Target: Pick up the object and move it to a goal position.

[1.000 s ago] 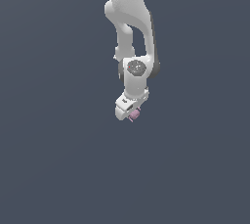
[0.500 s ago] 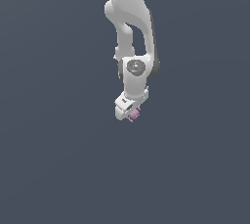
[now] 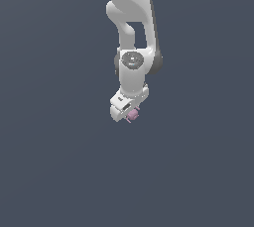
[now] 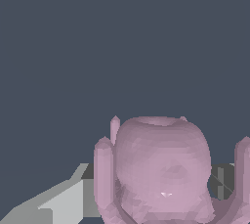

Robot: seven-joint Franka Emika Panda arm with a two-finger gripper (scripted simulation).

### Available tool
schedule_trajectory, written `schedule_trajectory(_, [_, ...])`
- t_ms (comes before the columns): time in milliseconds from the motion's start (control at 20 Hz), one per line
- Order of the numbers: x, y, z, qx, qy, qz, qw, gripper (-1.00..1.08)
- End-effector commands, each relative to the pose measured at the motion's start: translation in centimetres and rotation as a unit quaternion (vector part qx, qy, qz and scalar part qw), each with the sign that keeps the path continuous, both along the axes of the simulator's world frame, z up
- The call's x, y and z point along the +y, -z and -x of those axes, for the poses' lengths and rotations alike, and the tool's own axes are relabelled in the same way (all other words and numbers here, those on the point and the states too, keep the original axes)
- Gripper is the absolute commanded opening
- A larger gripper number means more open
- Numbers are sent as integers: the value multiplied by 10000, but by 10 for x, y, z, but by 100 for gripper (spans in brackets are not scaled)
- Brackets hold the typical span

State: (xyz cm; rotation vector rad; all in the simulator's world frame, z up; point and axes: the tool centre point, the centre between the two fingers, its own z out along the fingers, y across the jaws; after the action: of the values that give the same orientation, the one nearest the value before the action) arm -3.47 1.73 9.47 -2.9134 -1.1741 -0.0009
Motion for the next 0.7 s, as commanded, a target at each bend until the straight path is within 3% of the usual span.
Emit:
schedule_trajectory(0, [-8, -19, -9, -3, 0, -3, 10000, -100])
schedule_trajectory(650, [-57, -129, -66, 0, -2, -6, 10000, -100])
